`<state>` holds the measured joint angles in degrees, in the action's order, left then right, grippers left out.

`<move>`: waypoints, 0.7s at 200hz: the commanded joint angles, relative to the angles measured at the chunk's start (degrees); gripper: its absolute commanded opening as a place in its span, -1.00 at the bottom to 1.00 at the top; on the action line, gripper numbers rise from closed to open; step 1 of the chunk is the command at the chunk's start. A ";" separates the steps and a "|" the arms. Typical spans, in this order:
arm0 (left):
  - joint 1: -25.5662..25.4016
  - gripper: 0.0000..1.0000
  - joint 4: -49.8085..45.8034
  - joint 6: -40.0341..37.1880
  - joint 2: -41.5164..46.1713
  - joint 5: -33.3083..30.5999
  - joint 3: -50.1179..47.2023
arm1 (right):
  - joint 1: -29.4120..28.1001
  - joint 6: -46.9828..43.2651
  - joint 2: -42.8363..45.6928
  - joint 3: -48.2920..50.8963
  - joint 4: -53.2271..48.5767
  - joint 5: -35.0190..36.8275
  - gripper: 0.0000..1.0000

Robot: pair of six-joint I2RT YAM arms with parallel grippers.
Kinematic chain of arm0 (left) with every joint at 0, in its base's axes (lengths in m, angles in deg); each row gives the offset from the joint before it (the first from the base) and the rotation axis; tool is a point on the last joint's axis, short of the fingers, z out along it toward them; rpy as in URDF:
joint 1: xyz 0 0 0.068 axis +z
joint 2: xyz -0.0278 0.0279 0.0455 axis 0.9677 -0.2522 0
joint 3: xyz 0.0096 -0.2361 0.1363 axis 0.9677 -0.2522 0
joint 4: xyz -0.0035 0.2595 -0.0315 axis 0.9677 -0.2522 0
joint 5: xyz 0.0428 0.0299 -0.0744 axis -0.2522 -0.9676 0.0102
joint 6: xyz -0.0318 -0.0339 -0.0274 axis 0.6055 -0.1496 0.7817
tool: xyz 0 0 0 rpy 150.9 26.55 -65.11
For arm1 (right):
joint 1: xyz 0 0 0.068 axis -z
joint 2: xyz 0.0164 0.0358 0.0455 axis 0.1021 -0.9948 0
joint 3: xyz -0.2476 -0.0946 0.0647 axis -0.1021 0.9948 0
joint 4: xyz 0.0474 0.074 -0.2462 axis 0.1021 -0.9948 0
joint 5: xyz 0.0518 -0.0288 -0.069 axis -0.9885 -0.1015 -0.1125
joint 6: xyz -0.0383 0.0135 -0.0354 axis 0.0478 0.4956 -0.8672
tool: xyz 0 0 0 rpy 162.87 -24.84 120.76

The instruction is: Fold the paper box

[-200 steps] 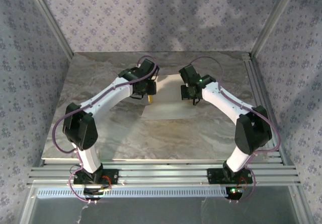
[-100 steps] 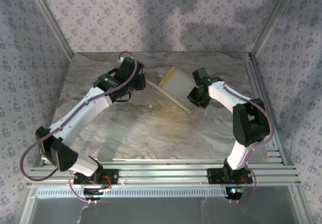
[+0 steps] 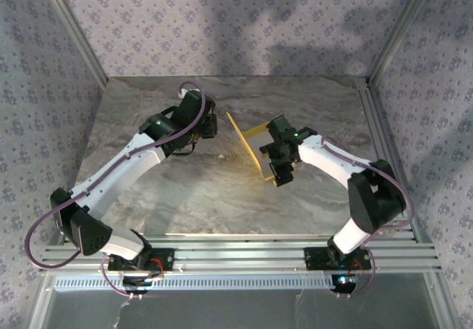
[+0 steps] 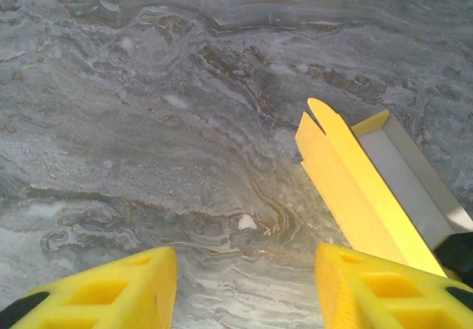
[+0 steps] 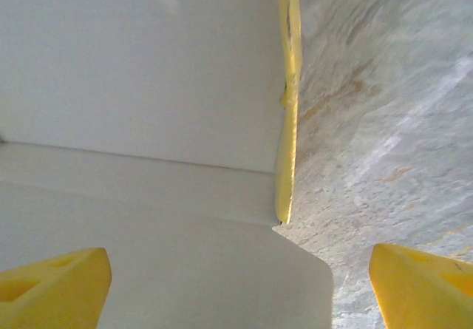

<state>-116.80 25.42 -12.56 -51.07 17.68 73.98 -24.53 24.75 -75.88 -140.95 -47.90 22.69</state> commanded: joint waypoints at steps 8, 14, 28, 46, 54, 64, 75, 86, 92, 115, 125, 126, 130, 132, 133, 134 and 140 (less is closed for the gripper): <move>-1.70 0.02 0.79 0.45 3.26 0.66 -1.71 | 2.17 -13.65 9.88 0.88 -6.63 15.74 0.81; -2.07 0.02 1.01 0.52 3.92 1.18 -2.12 | 3.92 -20.95 11.86 1.46 -3.97 18.88 0.79; -3.74 0.02 1.07 0.89 5.01 1.89 -3.25 | 7.82 -49.37 14.73 3.14 8.61 17.26 0.77; -6.92 0.01 1.45 1.84 5.59 2.26 -5.31 | 11.76 -71.31 12.35 0.18 7.03 13.64 0.59; -8.47 0.00 2.05 2.62 5.84 2.26 -6.42 | 12.85 -75.86 9.89 -1.53 3.98 14.76 0.56; -10.39 -0.01 2.88 3.53 5.95 2.18 -7.69 | 14.17 -80.28 6.63 -3.44 2.56 13.98 0.49; -12.10 -0.02 3.28 4.24 5.87 1.62 -8.54 | 14.96 -83.14 2.15 -6.29 1.38 11.31 0.37; -12.96 -0.02 3.31 4.84 5.52 2.32 -8.73 | 15.16 -84.59 -2.04 -8.09 0.93 9.21 0.33; -13.39 -0.03 2.97 4.94 5.30 2.40 -8.54 | 15.41 -84.77 -4.24 -8.84 0.85 8.28 0.29; -15.28 -0.04 1.32 5.12 4.81 1.86 -7.74 | 15.40 -84.55 -10.13 -11.46 1.27 8.28 0.22; -16.04 -0.04 0.86 5.26 4.96 1.36 -7.74 | 15.47 -84.32 -12.36 -12.89 1.01 8.11 0.20; -16.10 -0.04 0.83 5.24 4.97 1.38 -7.74 | 15.46 -84.24 -12.57 -12.99 1.01 8.11 0.19; -16.30 -0.04 0.78 5.37 5.03 1.30 -7.81 | 15.37 -84.11 -13.30 -13.56 0.98 7.94 0.18; -16.35 -0.04 0.69 5.46 5.10 1.28 -7.82 | 15.36 -84.09 -13.61 -13.76 1.00 7.76 0.18; -16.39 -0.04 0.71 5.43 5.13 1.29 -7.87 | 15.36 -84.08 -13.85 -13.82 1.00 7.58 0.17; -16.45 -0.04 0.67 5.50 5.19 1.30 -7.89 | 15.36 -84.08 -14.01 -13.94 1.01 7.45 0.17; -16.66 -0.04 0.55 5.64 5.29 1.09 -8.04 | 15.30 -83.93 -14.96 -14.53 1.01 6.94 0.15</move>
<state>-132.23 27.34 -8.21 -46.18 19.69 65.21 -9.38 -55.86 -88.06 -151.22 -44.82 31.72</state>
